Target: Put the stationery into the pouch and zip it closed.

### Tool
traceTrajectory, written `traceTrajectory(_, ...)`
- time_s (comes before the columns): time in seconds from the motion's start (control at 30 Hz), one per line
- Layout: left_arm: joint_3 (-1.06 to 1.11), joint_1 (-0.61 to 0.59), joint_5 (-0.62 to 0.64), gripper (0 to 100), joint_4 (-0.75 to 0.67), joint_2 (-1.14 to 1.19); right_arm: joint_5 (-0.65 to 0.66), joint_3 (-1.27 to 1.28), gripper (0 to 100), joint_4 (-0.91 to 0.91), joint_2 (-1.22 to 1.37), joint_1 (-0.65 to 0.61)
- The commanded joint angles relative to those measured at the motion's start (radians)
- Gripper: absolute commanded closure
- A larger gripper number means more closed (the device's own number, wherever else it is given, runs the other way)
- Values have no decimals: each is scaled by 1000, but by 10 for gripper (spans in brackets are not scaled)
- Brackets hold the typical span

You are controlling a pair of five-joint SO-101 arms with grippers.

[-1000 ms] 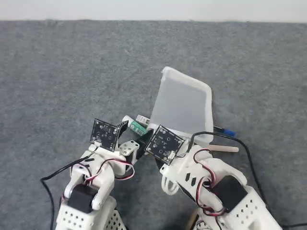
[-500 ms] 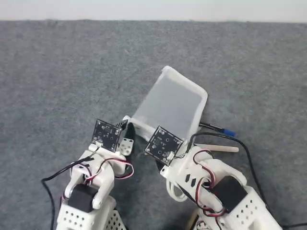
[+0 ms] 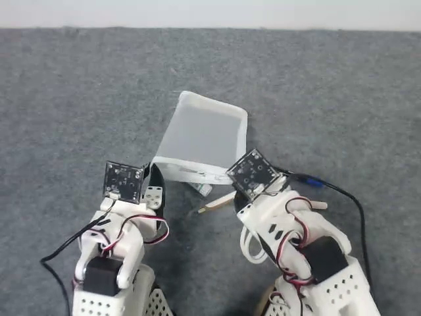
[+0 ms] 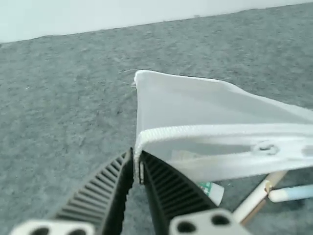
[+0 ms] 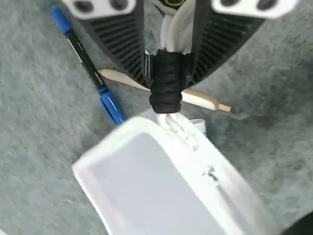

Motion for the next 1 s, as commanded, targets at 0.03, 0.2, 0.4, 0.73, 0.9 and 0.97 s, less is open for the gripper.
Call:
traceTrajectory(0.03,-67,-15,-8,989,2,-17,-37,-61,991,-22,-56,73)
traceTrajectory(0.2,-68,-15,-8,989,3,-17,-43,-57,991,-19,-136,140)
traceTrajectory(0.4,-88,-94,-3,989,18,-17,-43,-43,992,-18,-177,156)
traceTrajectory(0.73,-61,-48,0,784,23,-17,-34,-43,992,7,-177,104)
traceTrajectory(0.9,-61,-38,-2,787,20,-12,-2,-43,992,12,-177,101)
traceTrajectory(0.97,-61,-38,-3,787,18,-12,0,-49,992,27,-180,101)
